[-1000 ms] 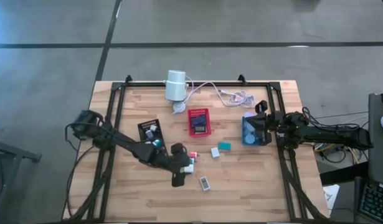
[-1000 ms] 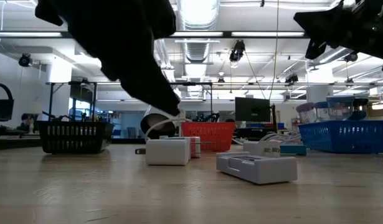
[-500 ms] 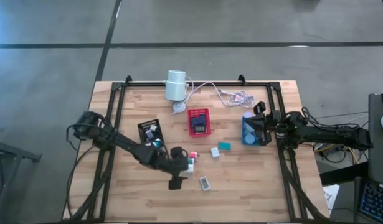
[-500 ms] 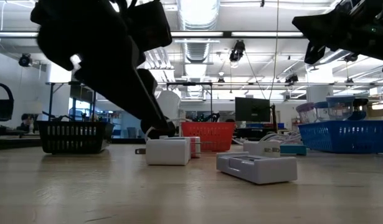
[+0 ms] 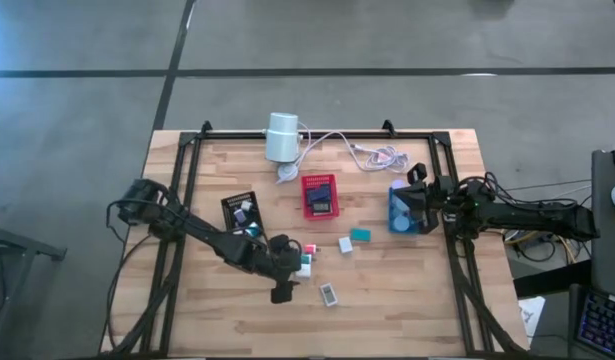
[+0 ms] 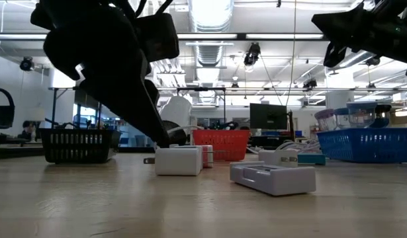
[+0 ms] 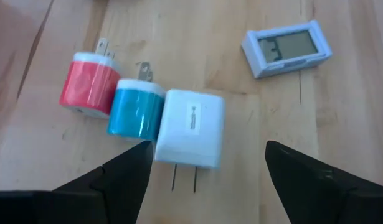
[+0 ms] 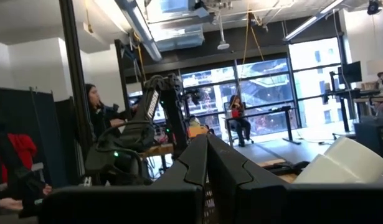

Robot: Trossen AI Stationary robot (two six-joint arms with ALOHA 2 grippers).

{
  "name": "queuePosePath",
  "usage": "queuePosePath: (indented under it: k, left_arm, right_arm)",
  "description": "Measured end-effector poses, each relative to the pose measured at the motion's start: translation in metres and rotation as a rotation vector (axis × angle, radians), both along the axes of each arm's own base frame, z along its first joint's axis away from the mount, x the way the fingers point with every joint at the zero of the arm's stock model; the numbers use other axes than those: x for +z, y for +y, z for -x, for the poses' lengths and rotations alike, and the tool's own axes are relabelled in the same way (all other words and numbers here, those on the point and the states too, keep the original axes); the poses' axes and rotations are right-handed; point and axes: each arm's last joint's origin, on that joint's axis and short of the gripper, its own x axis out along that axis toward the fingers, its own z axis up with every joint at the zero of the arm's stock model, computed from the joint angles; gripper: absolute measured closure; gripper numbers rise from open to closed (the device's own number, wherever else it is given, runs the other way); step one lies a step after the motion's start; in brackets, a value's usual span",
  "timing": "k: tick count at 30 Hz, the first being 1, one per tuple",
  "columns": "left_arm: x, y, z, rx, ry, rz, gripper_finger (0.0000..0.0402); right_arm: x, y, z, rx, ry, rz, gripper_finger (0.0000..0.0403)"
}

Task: Pick & Place Office items
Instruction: Put the left white charger adapter into the black basket

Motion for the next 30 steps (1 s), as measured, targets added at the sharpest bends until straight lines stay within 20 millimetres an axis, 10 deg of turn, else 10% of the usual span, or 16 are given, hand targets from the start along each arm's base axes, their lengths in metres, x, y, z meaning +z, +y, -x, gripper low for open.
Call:
queuePosePath:
  k: [30]
  left_arm:
    - [-0.029,0.001,-0.005,0.033,0.013,-0.048,0.0092]
  right_arm:
    - [-0.002,0.000,-0.001,-0.010,0.027,0.020,0.0394]
